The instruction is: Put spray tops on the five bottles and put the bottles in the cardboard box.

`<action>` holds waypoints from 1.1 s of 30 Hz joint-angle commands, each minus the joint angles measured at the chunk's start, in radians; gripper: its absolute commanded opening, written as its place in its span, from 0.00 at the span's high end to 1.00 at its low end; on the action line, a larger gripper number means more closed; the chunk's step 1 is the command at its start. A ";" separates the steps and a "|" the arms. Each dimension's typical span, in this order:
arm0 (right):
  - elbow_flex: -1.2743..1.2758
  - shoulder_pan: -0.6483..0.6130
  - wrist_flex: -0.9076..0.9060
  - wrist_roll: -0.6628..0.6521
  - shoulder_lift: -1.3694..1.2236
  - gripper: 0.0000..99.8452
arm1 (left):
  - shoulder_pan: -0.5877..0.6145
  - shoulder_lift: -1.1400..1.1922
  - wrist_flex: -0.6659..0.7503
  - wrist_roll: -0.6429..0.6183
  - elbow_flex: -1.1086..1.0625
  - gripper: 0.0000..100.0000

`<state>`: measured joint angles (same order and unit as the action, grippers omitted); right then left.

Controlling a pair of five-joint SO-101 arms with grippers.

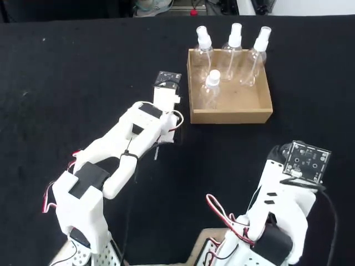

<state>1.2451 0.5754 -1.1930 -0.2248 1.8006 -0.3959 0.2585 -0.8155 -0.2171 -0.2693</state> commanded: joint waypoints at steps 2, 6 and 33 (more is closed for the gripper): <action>0.021 -0.020 0.009 0.009 0.090 0.98 | 0.051 -0.011 -0.158 0.023 0.054 0.97; 0.024 -0.020 0.009 0.009 0.090 0.98 | 0.087 -0.038 -0.250 0.127 0.035 0.97; 0.019 -0.110 0.009 0.011 0.090 0.98 | 0.443 -0.603 -0.491 0.664 -0.217 0.74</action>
<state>1.2758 0.4803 -1.1930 -0.2248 1.8006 0.0982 -0.3184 -1.2175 0.3736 -0.6529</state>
